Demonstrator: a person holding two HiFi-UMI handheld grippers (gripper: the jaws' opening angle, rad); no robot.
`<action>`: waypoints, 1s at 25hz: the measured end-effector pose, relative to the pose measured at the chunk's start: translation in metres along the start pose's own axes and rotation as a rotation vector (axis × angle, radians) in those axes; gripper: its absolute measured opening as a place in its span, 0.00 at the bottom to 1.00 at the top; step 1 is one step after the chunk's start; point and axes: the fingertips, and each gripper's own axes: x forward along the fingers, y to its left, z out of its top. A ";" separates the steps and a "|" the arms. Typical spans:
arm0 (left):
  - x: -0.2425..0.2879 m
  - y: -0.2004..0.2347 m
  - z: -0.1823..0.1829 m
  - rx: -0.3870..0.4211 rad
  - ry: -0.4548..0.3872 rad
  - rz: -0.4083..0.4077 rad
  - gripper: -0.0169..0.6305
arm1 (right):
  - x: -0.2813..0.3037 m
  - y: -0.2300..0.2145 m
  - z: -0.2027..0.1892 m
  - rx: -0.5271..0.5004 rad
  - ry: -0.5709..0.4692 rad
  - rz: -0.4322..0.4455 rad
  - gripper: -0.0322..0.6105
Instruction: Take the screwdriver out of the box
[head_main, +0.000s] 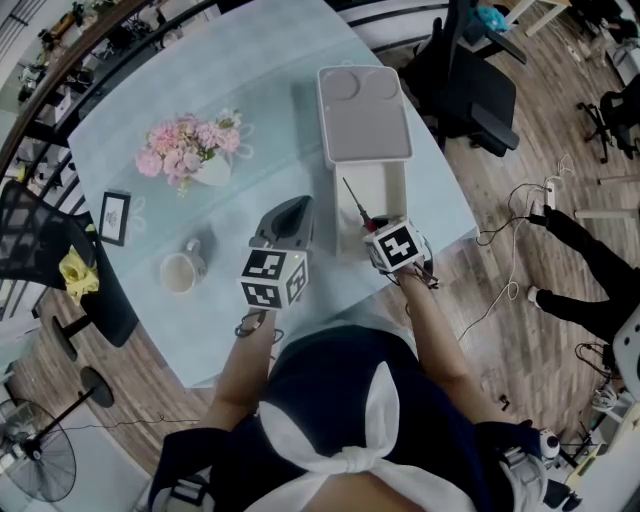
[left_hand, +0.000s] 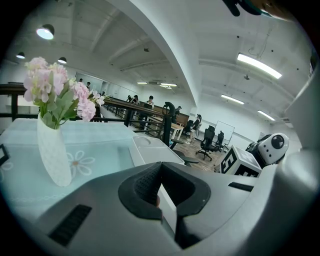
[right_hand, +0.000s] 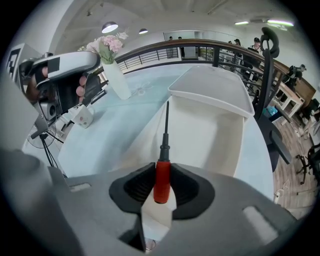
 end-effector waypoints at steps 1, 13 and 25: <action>0.000 0.000 0.000 -0.001 0.000 0.000 0.05 | -0.001 0.000 0.001 0.000 -0.004 0.001 0.20; -0.004 -0.001 -0.003 -0.003 0.005 0.005 0.05 | -0.020 0.003 0.015 -0.008 -0.059 0.008 0.20; -0.008 -0.013 0.000 0.013 -0.006 -0.002 0.05 | -0.050 0.008 0.031 -0.032 -0.145 0.001 0.20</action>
